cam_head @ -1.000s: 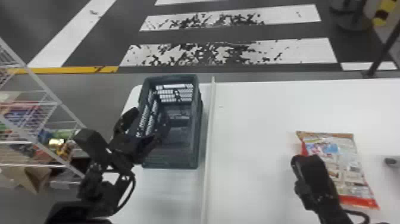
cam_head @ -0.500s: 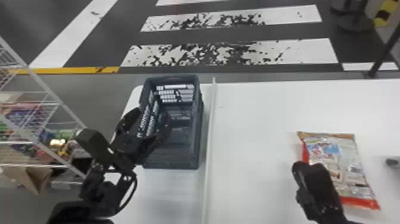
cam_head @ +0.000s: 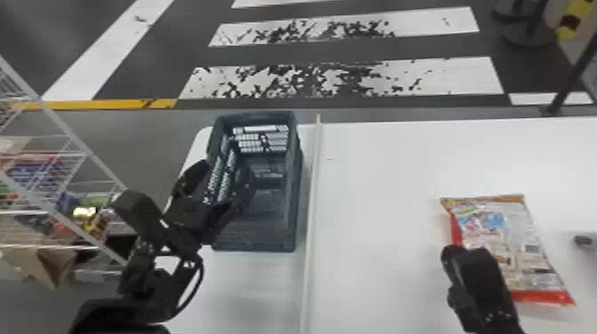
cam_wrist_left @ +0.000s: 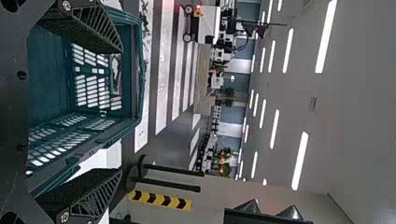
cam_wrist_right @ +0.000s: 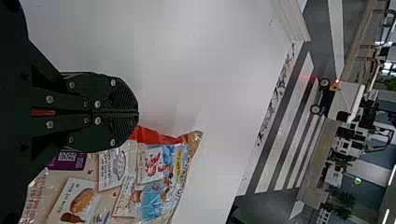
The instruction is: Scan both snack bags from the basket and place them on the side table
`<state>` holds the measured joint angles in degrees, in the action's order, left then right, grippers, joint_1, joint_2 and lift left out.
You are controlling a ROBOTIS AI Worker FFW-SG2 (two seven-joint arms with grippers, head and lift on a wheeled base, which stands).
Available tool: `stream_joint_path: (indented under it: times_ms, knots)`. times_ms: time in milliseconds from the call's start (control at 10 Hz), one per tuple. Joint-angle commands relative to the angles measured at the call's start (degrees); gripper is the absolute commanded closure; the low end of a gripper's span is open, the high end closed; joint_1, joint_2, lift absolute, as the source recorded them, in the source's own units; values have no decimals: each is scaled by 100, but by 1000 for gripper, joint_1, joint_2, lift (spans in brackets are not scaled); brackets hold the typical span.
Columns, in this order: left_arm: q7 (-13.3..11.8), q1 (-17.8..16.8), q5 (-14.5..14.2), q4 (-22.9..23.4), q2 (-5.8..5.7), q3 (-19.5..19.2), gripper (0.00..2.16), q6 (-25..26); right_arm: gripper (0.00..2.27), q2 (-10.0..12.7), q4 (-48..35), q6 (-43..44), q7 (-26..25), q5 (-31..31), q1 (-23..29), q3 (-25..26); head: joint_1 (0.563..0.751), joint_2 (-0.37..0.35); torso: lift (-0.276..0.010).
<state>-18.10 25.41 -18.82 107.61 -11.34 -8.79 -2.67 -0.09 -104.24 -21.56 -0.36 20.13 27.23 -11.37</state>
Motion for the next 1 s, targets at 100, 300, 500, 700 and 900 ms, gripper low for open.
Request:
stream_joint_path:
  times_ms: [100, 300, 500, 700, 900]
  knots:
    - [-9, -10, -8, -3, 0, 9, 90, 0, 2256, 14, -61, 33, -8, 0, 72, 38, 695, 174, -75]
    - [-9, -10, -17, -3, 0, 26, 90, 0, 2250, 14, -430, 208, 0, -26, 203, -129, 695, 174, -75]
    - [-9, 7, -17, 24, -35, 26, 90, 0, 1156, 14, -1195, 226, 0, -202, 379, -14, 695, 194, -75]
    - [-9, 7, -34, 32, -62, 26, 90, 0, -2, 14, -1643, -319, -8, -228, 379, 601, 695, 175, -75]
    - [-9, -10, -43, 32, -79, 26, 90, 0, -2, 14, -1714, -758, 159, -571, 379, 1550, 695, 77, -75]
